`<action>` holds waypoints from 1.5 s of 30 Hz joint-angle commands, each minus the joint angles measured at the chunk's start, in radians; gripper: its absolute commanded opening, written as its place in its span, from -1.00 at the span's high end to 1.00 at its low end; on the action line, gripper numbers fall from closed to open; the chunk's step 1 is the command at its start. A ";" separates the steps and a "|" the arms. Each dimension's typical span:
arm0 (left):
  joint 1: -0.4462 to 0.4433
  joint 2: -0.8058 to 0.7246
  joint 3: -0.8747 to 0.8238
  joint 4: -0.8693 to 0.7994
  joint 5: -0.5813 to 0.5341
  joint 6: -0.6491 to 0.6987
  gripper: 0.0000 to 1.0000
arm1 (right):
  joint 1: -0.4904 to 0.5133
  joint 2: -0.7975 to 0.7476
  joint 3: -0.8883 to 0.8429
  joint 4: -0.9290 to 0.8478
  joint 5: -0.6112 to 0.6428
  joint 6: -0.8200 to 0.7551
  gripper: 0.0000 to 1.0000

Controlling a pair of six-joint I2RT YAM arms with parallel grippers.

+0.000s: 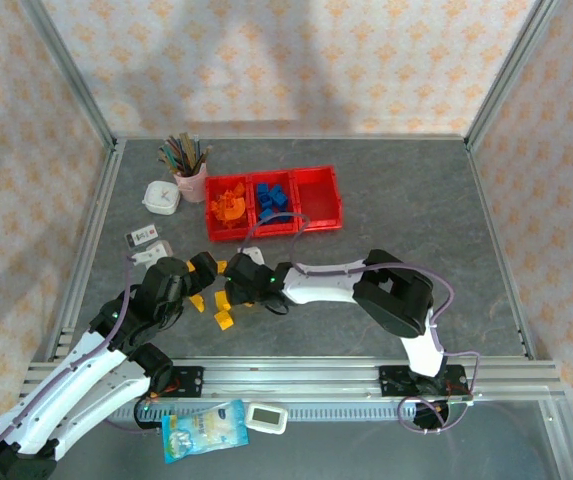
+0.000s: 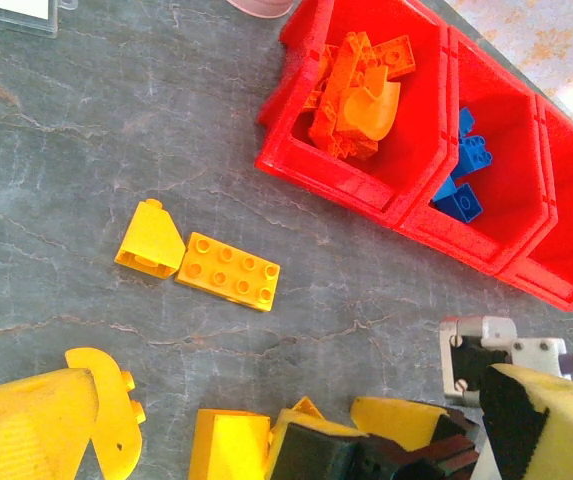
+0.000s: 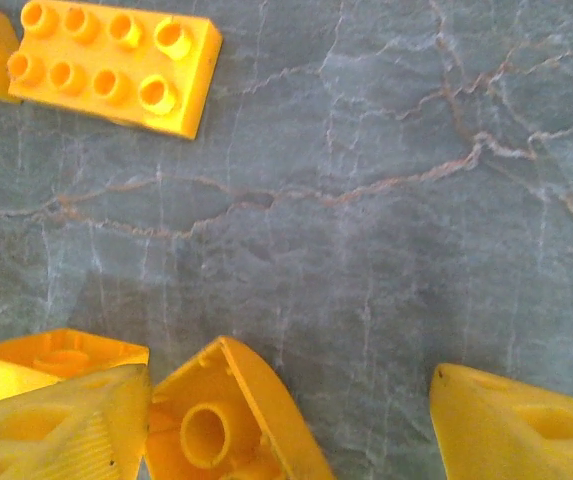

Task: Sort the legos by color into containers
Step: Rotate the lego at the bottom-center of the table.

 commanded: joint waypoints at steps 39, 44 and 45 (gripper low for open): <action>0.008 -0.006 -0.020 0.019 -0.003 -0.002 -0.98 | 0.002 -0.078 -0.011 -0.063 0.077 -0.011 0.16; 0.008 0.000 -0.018 0.027 -0.001 0.000 -0.98 | -0.020 -0.111 -0.031 -0.044 0.059 -0.012 0.25; 0.008 0.004 -0.017 0.031 0.002 0.003 -0.98 | -0.024 -0.120 -0.039 -0.035 0.053 -0.013 0.27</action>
